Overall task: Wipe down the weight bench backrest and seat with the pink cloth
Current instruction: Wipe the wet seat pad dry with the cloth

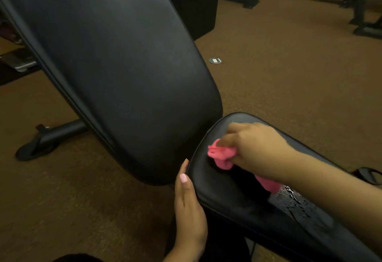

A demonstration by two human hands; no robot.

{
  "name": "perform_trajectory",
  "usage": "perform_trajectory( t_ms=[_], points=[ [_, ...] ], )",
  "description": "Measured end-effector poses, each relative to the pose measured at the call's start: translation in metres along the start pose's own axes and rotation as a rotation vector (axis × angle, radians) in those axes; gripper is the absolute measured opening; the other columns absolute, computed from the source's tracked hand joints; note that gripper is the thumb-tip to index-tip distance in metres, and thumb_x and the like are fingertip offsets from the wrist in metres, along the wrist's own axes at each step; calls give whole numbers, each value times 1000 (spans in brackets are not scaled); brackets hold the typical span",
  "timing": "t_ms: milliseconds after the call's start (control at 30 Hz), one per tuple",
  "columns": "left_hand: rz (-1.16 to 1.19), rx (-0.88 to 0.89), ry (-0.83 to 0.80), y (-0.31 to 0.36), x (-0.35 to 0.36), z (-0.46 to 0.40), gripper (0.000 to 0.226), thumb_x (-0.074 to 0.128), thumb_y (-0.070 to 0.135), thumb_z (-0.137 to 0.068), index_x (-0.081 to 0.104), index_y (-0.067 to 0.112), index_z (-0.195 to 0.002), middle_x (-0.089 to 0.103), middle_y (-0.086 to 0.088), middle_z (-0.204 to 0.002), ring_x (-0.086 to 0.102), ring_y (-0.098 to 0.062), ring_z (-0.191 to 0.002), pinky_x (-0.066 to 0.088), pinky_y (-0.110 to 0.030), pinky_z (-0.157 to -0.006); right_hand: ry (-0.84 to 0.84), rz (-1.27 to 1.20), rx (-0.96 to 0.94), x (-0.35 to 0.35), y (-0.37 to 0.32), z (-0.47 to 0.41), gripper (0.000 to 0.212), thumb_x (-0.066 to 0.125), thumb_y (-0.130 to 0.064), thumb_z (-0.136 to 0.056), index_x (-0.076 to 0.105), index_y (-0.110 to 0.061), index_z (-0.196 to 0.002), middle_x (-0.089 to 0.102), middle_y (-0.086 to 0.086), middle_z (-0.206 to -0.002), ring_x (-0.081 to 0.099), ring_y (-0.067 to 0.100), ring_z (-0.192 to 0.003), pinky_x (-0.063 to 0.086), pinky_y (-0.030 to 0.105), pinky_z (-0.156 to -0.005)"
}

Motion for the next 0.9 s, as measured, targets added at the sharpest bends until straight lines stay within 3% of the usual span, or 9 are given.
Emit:
perform_trajectory(
  t_ms=[67,133,233,433,567,667,767,900],
  points=[
    [-1,13,6,2,-1,0,69,37,70,-88,51,24,-137,57,14,-133,52,12,-117,41,-1,-85,21,31,-35,5,-13,-9,20,51,-44,-78,68,-37,-87,50,-9,-80,58,17,-77,24,26,-62],
    [23,-7,35,1,-3,0,61,38,62,-91,52,23,-135,58,13,-130,54,12,-114,42,-2,-83,3,14,-127,9,-33,-2,30,45,-47,-73,69,-37,-88,55,-7,-77,59,17,-70,28,26,-59],
    [11,-7,56,1,-3,0,57,32,48,-88,52,23,-134,58,13,-129,56,16,-107,42,-1,-79,-140,-30,-157,17,-18,17,30,53,-42,-76,64,-39,-104,57,-7,-91,60,17,-84,39,31,-66],
    [-56,32,99,9,-4,3,57,30,47,-86,53,23,-132,55,20,-124,50,28,-99,36,6,-77,-6,60,30,3,36,-15,19,55,-44,-82,63,-38,-99,51,-8,-92,59,17,-91,34,27,-65],
    [-54,22,102,9,-4,2,58,30,46,-86,52,21,-134,55,17,-126,52,27,-98,38,5,-75,6,2,-91,12,11,-21,31,46,-47,-76,67,-37,-96,54,-5,-87,60,21,-85,36,29,-64],
    [-46,13,111,7,-5,1,59,31,46,-86,53,20,-134,56,16,-127,54,24,-99,39,3,-75,-38,-19,-113,11,18,-4,28,57,-42,-78,64,-41,-104,58,-6,-94,60,19,-90,34,26,-66],
    [-39,14,115,10,-3,2,57,30,43,-89,53,18,-134,57,17,-121,54,24,-96,39,4,-73,-32,44,-20,6,46,-8,22,56,-44,-83,62,-43,-104,55,-10,-97,60,16,-94,35,25,-67],
    [-37,29,115,12,-2,3,53,30,39,-91,53,15,-133,58,16,-120,55,22,-99,40,3,-76,-24,39,100,7,63,-41,16,53,-45,-81,63,-33,-87,49,-8,-86,60,19,-90,37,28,-64]
  ],
)
Point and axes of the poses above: each hand's wrist, its own z-axis away from the middle knuckle, its own x-axis out of the palm, y = z × x, the point moved 10 cm from there along -z, towards the middle knuckle
